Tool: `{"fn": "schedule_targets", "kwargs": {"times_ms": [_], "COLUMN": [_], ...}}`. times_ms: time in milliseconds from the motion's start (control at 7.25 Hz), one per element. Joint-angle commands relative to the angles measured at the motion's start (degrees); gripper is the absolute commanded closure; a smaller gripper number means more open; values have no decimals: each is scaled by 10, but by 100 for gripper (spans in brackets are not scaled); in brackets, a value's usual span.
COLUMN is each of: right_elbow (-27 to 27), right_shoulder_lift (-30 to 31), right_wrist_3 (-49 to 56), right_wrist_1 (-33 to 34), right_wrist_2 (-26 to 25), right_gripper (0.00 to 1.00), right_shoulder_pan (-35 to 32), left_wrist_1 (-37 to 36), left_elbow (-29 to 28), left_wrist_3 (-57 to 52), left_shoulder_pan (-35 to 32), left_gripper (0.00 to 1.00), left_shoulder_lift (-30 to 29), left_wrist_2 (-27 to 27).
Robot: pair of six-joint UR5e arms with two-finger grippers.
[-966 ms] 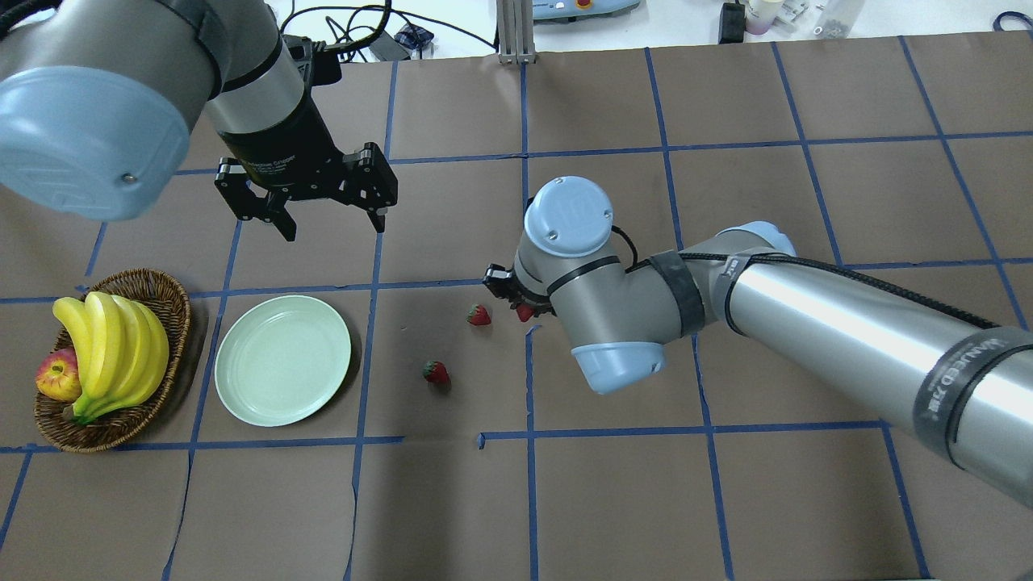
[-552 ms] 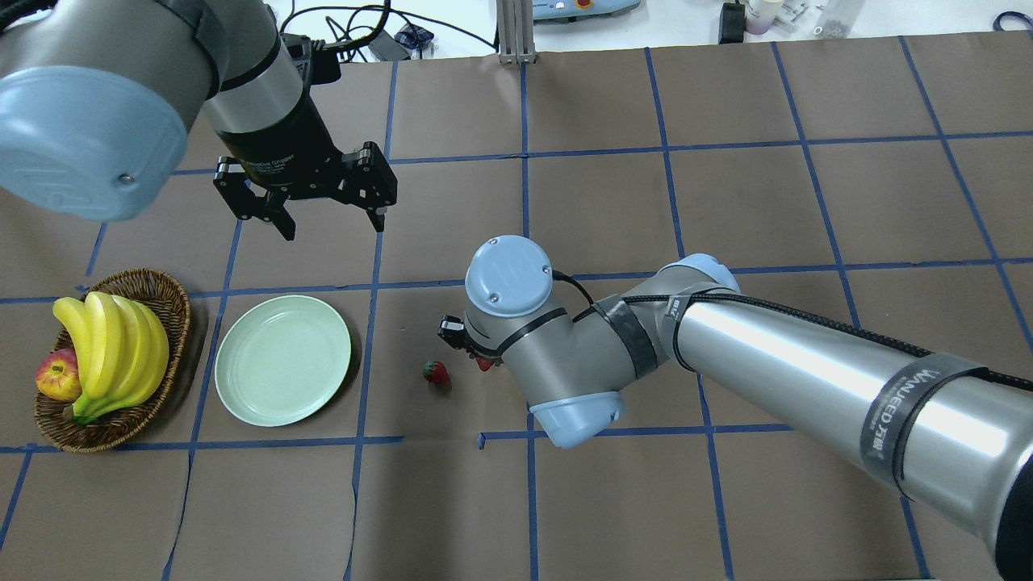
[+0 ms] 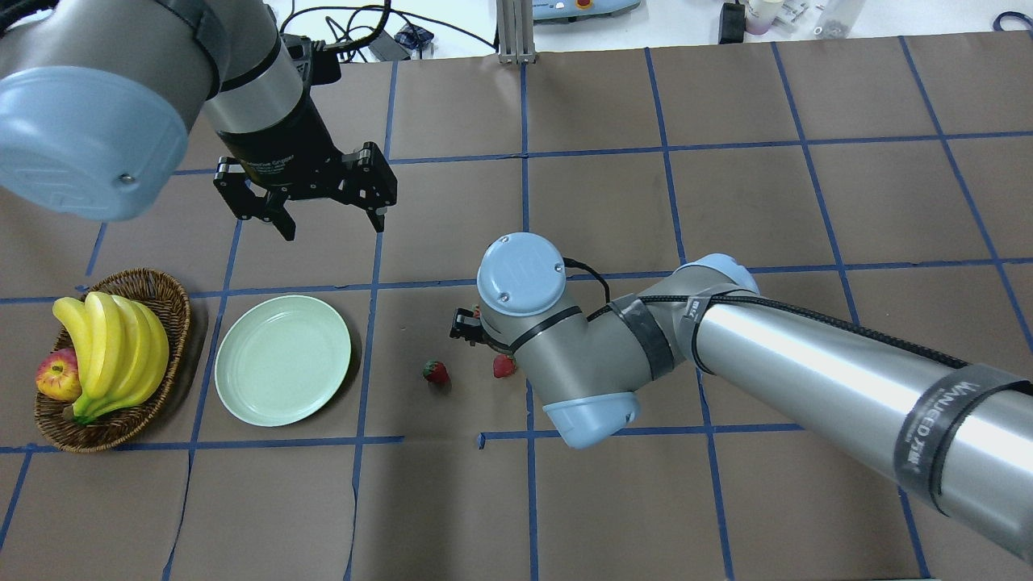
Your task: Collect all strawberries into plate
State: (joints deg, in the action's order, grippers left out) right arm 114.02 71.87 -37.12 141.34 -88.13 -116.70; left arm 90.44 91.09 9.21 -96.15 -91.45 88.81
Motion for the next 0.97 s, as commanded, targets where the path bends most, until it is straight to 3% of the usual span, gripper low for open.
{"fn": "schedule_targets", "kwargs": {"times_ms": [0, 276, 414, 552, 828], "right_elbow": [-46, -197, -264, -306, -306], "right_shoulder_lift": [106, 123, 124, 129, 156], "right_wrist_3": [173, 330, 358, 357, 371], "right_wrist_1": [-204, -450, -523, -567, -571], "right_wrist_2": [3, 2, 2, 4, -6], "right_gripper": [0, 0, 0, 0, 0], "right_shoulder_pan": [128, 211, 240, 255, 257], "left_wrist_1": [0, 0, -1, 0, -3], "left_elbow": [-1, -1, 0, 1, 1], "left_wrist_3": [-1, -1, 0, 1, 1], "left_shoulder_pan": [0, 0, 0, 0, 0], "left_gripper": [0, 0, 0, 0, 0], "left_shoulder_lift": [1, 0, -1, -3, -8], "left_wrist_2": [0, 0, 0, 0, 0]}}
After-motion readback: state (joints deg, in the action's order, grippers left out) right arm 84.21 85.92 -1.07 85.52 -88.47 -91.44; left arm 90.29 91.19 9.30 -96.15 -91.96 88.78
